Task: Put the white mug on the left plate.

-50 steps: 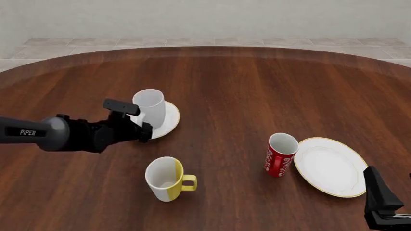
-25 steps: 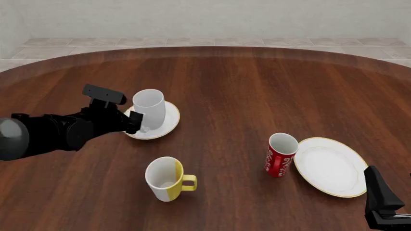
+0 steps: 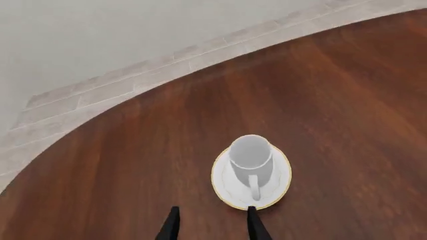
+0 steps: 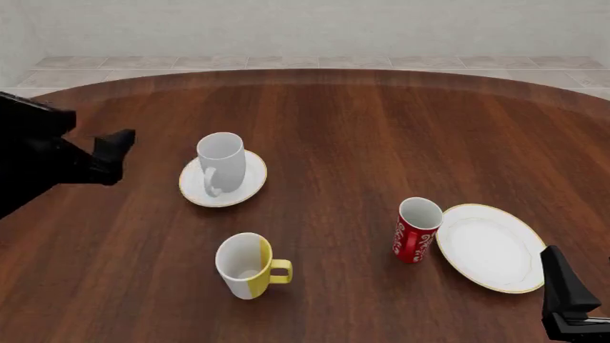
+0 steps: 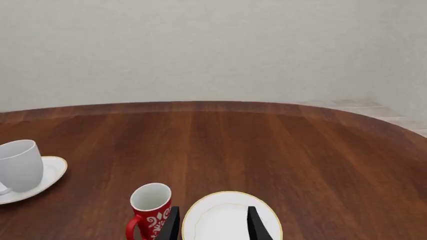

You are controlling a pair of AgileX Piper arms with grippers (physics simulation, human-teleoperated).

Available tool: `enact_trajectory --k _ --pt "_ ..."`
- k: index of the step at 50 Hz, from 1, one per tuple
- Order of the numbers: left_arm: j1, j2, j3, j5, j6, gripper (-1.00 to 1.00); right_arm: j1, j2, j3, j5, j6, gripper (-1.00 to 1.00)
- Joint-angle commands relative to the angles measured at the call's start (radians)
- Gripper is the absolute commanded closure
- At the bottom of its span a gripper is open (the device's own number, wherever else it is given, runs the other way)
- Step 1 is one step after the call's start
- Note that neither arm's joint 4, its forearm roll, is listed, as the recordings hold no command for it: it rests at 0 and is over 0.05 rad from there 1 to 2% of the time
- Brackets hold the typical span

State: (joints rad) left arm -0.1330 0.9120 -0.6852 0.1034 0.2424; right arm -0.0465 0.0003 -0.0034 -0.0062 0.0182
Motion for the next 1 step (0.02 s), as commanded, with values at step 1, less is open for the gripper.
enact_trajectory --k 1 --pt "0.041 -0.377 0.011 0.151 0.056 -1.00 0.002 0.000 0.001 0.000 -0.002 -1.00"
